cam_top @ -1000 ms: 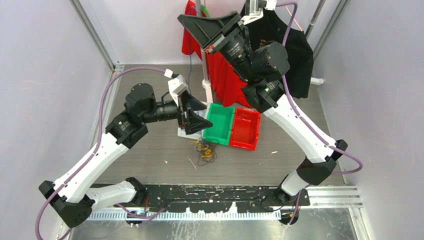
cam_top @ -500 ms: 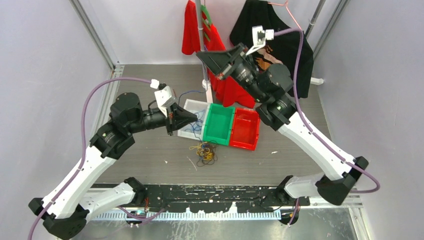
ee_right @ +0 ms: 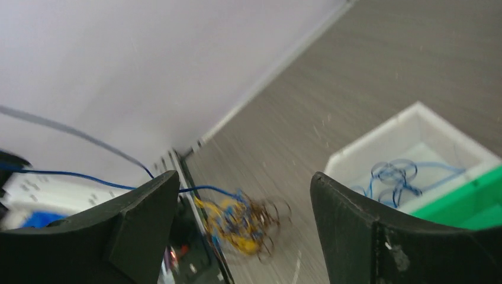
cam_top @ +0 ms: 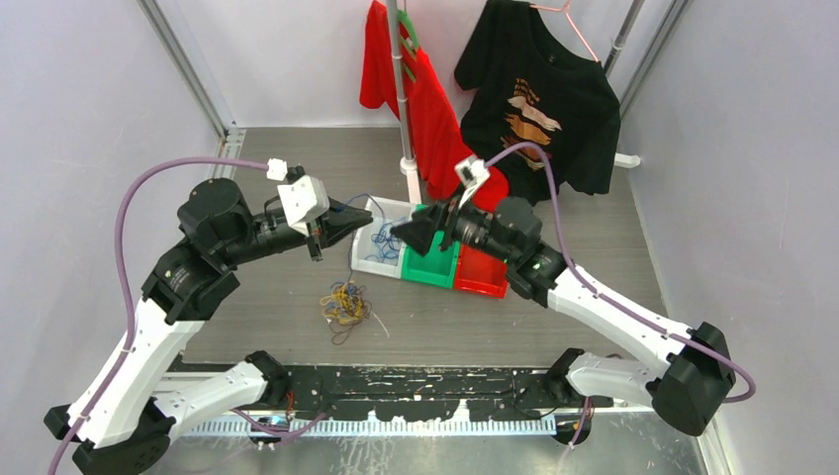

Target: Untangle the cables

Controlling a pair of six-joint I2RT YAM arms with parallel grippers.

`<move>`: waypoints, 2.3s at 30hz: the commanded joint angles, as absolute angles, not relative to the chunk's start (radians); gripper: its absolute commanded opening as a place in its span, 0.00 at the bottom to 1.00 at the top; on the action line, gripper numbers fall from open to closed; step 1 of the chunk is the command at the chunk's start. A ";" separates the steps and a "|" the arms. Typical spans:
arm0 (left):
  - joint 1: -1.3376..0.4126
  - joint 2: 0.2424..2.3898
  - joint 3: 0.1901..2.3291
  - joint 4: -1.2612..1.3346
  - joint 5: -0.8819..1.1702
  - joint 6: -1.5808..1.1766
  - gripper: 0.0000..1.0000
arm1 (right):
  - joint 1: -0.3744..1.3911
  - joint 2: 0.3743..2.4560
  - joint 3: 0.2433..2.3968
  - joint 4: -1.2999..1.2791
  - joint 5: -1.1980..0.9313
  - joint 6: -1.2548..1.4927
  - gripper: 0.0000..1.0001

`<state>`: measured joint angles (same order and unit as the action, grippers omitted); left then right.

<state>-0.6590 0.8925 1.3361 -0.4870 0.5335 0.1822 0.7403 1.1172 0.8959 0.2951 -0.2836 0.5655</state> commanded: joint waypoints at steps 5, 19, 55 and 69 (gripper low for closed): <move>-0.655 0.910 1.456 -0.539 0.528 0.242 0.00 | 0.923 1.181 0.763 0.395 -0.278 0.256 0.90; -0.655 0.920 1.509 -0.550 0.573 0.191 0.00 | 0.986 1.461 0.786 0.808 -0.018 0.279 0.76; -0.655 1.120 2.110 -0.403 0.343 0.600 0.00 | 1.232 1.838 0.599 1.126 0.284 0.439 0.59; -0.655 1.032 1.942 -0.511 0.383 0.542 0.00 | 1.229 1.394 0.669 0.784 0.157 0.286 0.87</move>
